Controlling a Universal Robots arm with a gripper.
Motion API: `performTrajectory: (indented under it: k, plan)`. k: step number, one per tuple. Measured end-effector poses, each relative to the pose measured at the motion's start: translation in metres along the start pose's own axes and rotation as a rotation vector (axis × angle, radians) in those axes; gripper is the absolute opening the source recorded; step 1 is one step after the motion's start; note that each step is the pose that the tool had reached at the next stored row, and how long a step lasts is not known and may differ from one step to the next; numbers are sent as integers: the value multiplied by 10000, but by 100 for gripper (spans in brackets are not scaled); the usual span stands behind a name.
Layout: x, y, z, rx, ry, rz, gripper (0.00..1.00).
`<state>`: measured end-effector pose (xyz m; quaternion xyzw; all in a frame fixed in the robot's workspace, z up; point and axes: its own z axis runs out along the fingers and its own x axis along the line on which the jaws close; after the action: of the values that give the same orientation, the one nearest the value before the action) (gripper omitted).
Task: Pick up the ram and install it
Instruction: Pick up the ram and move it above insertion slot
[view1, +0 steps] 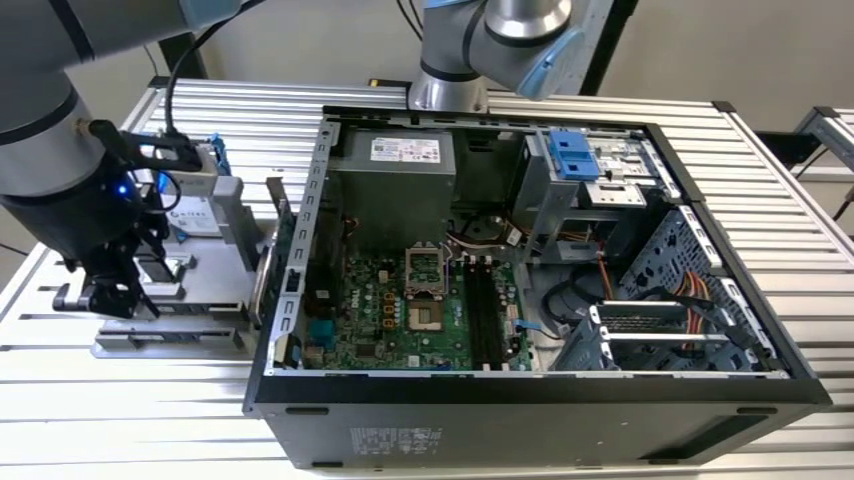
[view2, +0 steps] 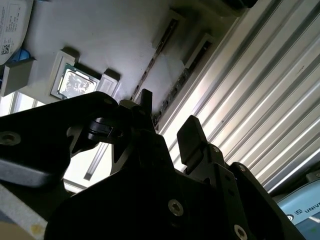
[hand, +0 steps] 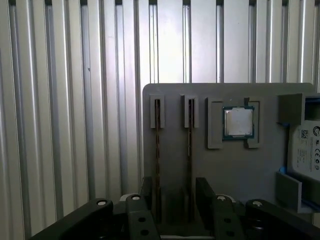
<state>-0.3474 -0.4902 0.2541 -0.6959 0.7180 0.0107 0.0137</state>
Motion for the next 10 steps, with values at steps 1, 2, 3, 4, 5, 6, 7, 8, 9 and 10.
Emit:
performTrajectory:
  k: [1, 2, 3, 4, 5, 6, 7, 8, 9, 10]
  plan:
    - [0, 2, 5, 0, 0, 0, 100]
    - [0, 4, 10, -1, 0, 1, 100]
    - [0, 5, 15, -1, -1, 0, 100]
    - [1, 6, 20, 0, -1, 0, 100]
    - [1, 7, 25, 0, 0, 0, 100]
    - [1, 8, 31, 1, 0, 1, 100]
    - [1, 9, 37, 1, -1, 1, 100]
    - [1, 9, 43, 1, -2, 0, 100]
    - [2, 10, 49, 0, -1, 0, 100]
    - [2, 10, 55, 0, -1, 0, 100]
